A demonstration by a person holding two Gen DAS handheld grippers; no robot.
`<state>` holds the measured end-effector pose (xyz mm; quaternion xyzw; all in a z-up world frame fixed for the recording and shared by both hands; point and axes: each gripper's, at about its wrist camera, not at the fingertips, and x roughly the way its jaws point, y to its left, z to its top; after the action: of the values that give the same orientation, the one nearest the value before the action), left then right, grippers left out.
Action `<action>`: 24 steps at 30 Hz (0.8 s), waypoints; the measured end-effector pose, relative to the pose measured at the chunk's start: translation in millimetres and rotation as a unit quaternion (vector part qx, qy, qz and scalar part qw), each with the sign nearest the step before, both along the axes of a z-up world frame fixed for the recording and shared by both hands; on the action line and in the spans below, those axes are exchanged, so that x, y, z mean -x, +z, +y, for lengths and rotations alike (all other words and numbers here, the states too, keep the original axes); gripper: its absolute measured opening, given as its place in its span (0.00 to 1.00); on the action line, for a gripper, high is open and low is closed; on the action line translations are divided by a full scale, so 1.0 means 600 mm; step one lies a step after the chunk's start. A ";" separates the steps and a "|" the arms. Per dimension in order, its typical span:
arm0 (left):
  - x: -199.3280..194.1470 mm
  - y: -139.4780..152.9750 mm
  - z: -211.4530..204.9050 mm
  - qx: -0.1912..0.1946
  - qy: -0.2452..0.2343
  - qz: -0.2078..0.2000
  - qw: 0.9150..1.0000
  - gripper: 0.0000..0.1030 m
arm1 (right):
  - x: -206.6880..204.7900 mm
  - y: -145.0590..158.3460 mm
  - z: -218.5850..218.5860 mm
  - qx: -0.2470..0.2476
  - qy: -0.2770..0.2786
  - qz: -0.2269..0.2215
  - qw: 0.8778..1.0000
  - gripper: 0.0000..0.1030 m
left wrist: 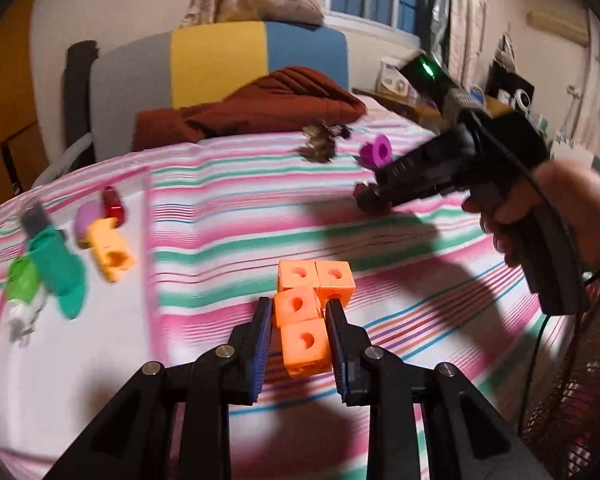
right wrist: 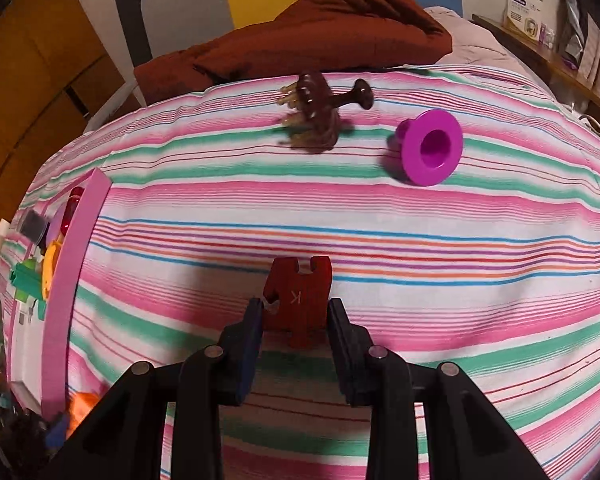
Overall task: Organize rigid objects
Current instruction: 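Set the orange cubes on the tray and open the left gripper while the right holds the red piece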
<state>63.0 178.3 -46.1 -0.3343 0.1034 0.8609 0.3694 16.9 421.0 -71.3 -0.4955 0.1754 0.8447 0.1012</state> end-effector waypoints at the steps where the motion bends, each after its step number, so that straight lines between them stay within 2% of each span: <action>1: 0.001 0.004 -0.013 -0.006 0.006 -0.001 1.000 0.26 | 0.001 -0.001 -0.002 0.004 0.001 0.002 1.000 0.31; 6: 0.020 0.023 -0.089 -0.028 0.057 -0.010 0.998 0.26 | 0.002 0.001 -0.022 0.002 0.016 0.006 1.000 0.31; 11: 0.051 0.024 -0.155 -0.039 0.107 -0.042 0.993 0.26 | 0.003 0.010 -0.044 -0.010 0.028 0.020 0.999 0.31; 18: 0.091 0.002 -0.207 -0.028 0.161 -0.060 0.985 0.26 | -0.001 0.040 -0.075 -0.028 0.046 0.067 0.996 0.31; 24: 0.110 -0.013 -0.239 -0.008 0.191 -0.054 0.980 0.26 | -0.003 0.063 -0.109 -0.045 0.076 0.102 0.991 0.31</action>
<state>-2.8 35.2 -54.1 -0.3910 0.0102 0.8970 0.2058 18.4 355.3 -33.5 -0.4135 0.1088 0.9031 0.0408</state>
